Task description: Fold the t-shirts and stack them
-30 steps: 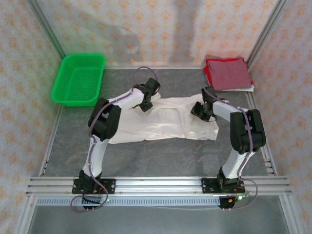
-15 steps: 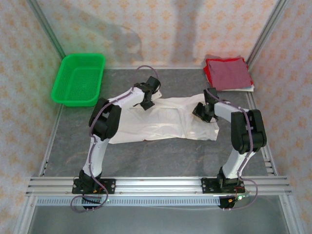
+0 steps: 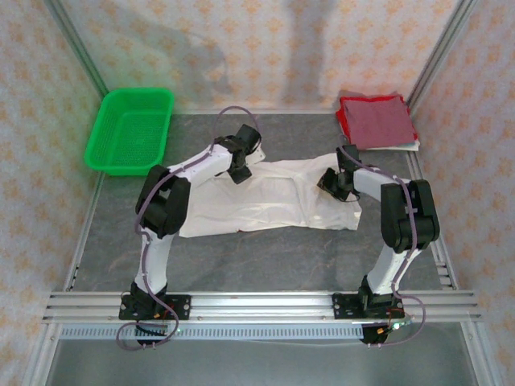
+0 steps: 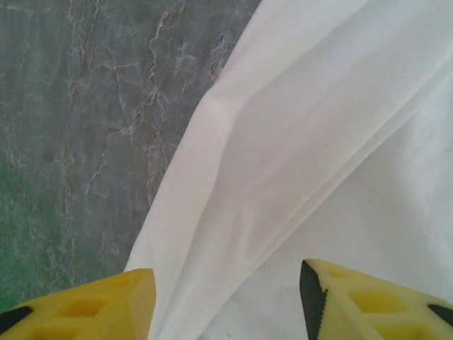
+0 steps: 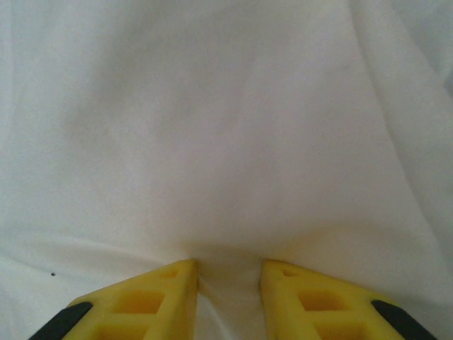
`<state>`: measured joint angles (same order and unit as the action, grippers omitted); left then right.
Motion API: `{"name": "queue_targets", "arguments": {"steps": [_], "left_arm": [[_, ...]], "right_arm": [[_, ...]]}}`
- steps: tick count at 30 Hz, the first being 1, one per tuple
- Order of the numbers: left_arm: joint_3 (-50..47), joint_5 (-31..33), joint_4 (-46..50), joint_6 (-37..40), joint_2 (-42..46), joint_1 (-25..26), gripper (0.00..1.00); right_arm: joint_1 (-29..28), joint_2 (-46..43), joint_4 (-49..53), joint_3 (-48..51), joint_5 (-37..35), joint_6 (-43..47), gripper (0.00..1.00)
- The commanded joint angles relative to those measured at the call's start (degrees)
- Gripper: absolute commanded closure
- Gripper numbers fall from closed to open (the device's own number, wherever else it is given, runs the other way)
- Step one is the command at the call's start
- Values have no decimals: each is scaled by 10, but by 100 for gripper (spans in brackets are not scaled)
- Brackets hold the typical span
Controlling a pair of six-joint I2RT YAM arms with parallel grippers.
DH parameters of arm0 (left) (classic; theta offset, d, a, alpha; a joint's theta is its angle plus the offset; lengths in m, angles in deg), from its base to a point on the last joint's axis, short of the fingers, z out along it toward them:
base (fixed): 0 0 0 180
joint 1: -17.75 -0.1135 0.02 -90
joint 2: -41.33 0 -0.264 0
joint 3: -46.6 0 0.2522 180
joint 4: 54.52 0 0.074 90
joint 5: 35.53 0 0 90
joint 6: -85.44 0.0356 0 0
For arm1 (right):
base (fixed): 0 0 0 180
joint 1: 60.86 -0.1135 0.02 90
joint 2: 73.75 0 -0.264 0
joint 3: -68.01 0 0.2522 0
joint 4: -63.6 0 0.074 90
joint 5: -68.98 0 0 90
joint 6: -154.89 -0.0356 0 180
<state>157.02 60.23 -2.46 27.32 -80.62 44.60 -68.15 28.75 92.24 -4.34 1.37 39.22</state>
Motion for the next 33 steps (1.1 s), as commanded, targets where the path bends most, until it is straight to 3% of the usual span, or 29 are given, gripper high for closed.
{"name": "queue_targets", "arguments": {"steps": [1,6,11,15,17,21,26,33], "left_arm": [[23,-13,9,26,-31,-3,41],[69,11,19,38,-75,-3,41],[86,31,7,42,-96,-4,49],[90,33,3,37,-94,-5,67],[88,31,8,35,-86,-5,87],[78,36,9,32,-65,-5,88],[66,48,18,28,-35,-5,100],[27,40,22,16,19,6,100]], "right_arm": [[4,16,6,10,-4,-7,70],[4,11,6,12,-1,-8,70],[7,7,6,15,1,-7,71],[10,5,5,18,3,-7,71],[11,4,4,20,3,-6,71],[11,6,2,22,4,-7,71],[12,11,-1,22,8,-7,71],[13,17,1,20,1,-10,71]]}}
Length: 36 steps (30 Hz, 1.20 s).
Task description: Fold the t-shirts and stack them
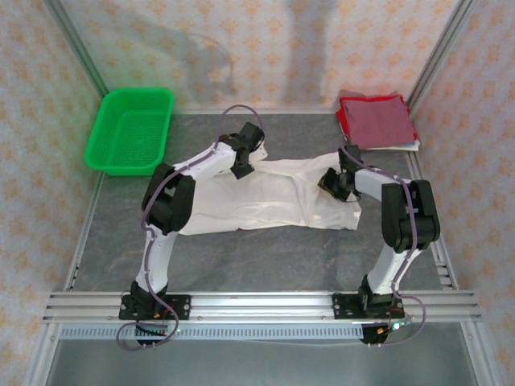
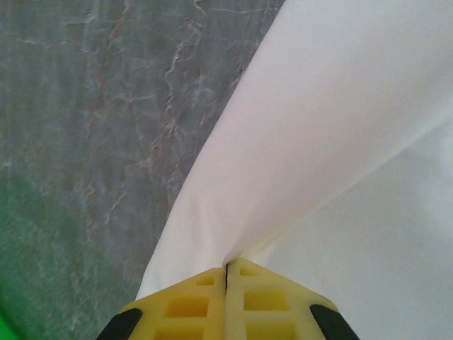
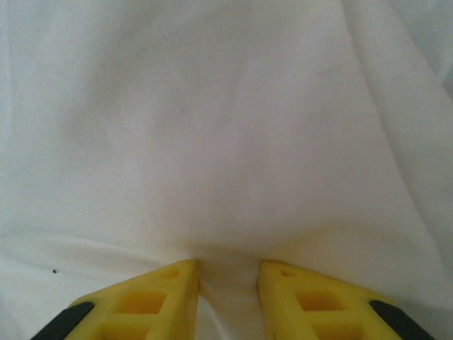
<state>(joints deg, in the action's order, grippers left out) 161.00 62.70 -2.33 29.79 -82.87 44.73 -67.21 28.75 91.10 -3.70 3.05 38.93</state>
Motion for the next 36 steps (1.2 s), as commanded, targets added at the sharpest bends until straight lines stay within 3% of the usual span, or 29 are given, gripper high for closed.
{"name": "queue_targets", "arguments": {"steps": [1,18,24,27,31,33,36], "left_arm": [[-17,14,28,-9,45,7,100],[-120,48,24,-52,62,50,98],[-144,41,-1,-76,101,48,44],[-172,30,-46,-125,144,27,44],[-222,-3,-92,-258,226,-40,48],[-250,18,-100,-313,251,-67,49],[-282,17,-96,-341,264,-101,52]], "right_arm": [[4,17,13,12,-15,-7,71],[5,21,23,5,-17,-8,71],[5,21,27,0,-16,-7,71],[5,21,28,0,-14,-6,71],[6,20,29,1,-12,-4,71],[6,19,29,2,-14,-4,71],[8,20,26,2,-12,-3,71]]}}
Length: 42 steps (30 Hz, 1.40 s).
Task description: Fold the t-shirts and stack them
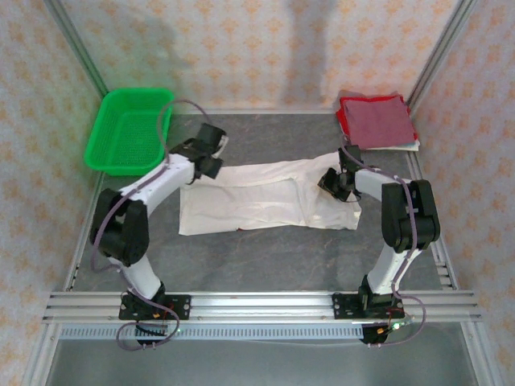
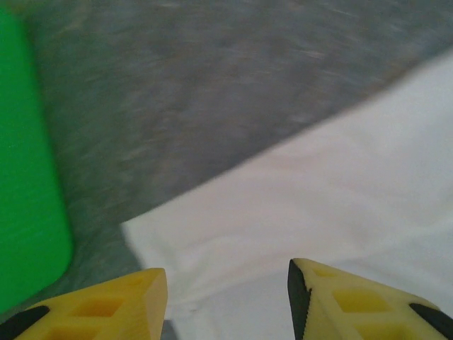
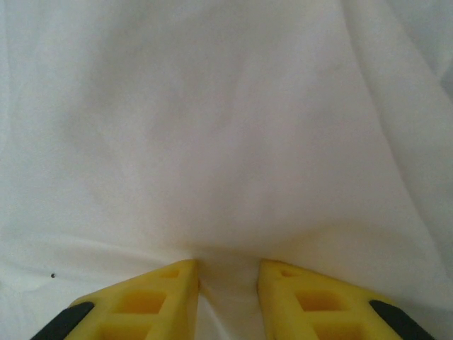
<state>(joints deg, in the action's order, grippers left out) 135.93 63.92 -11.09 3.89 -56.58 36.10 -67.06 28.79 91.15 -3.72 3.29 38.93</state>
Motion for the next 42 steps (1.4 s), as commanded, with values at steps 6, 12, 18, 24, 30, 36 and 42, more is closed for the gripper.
{"name": "queue_targets", "arguments": {"steps": [6,12,18,24,30,36,42], "left_arm": [[2,38,79,-20,-64,-27,47],[-5,65,67,100,-78,-14,42],[-23,63,24,171,-87,-24,33],[6,49,42,219,-133,-31,28],[2,16,47,244,-129,-31,32],[5,76,37,238,-150,-34,64],[-8,182,6,213,-134,-30,100]], "right_arm": [[8,23,24,0,-9,-2,71],[9,28,36,-9,-12,6,71],[9,33,27,-8,-2,1,70],[9,32,23,-5,1,-3,71],[9,31,27,-6,-2,0,71],[9,32,24,-6,3,-2,71],[9,29,26,-5,1,-1,71]]}}
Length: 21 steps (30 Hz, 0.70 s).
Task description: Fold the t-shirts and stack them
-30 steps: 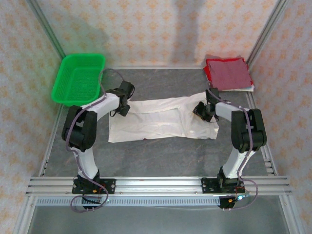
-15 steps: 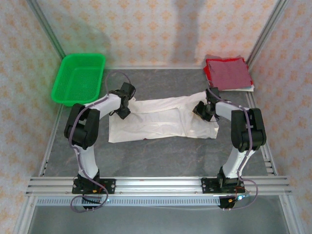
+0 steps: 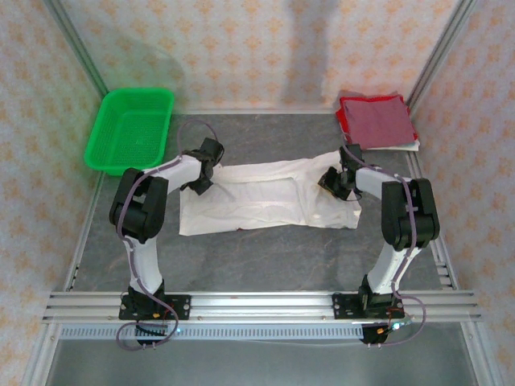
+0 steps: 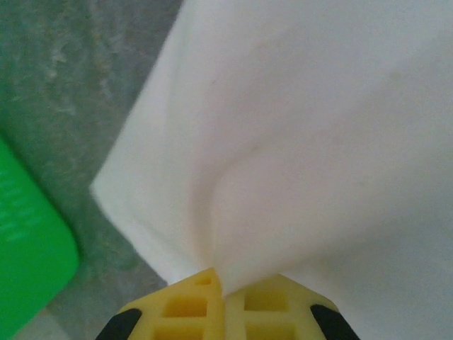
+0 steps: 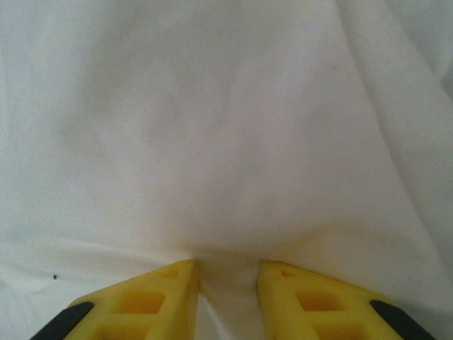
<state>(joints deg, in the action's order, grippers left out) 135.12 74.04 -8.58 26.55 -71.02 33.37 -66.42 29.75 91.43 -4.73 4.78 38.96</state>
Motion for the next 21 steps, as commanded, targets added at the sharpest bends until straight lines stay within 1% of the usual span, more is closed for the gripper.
{"name": "queue_targets", "arguments": {"steps": [1,4,5,9,11,16,21], "left_arm": [[-8,97,-29,-17,15,-2,100],[-36,144,-52,-25,26,6,100],[-45,153,-59,-28,47,8,100],[-62,141,-63,-44,85,14,100],[-59,156,-57,-50,93,21,100],[-50,192,-27,-73,89,49,100],[-55,239,17,-115,59,75,100]], "right_arm": [[3,21,22,4,-14,-1,71],[4,22,22,2,-13,-1,71],[4,22,23,2,-13,-1,71],[5,21,25,1,-15,-1,71],[6,21,25,1,-13,-4,71],[6,22,19,5,-12,-13,71],[7,23,29,1,-15,-12,71]]}}
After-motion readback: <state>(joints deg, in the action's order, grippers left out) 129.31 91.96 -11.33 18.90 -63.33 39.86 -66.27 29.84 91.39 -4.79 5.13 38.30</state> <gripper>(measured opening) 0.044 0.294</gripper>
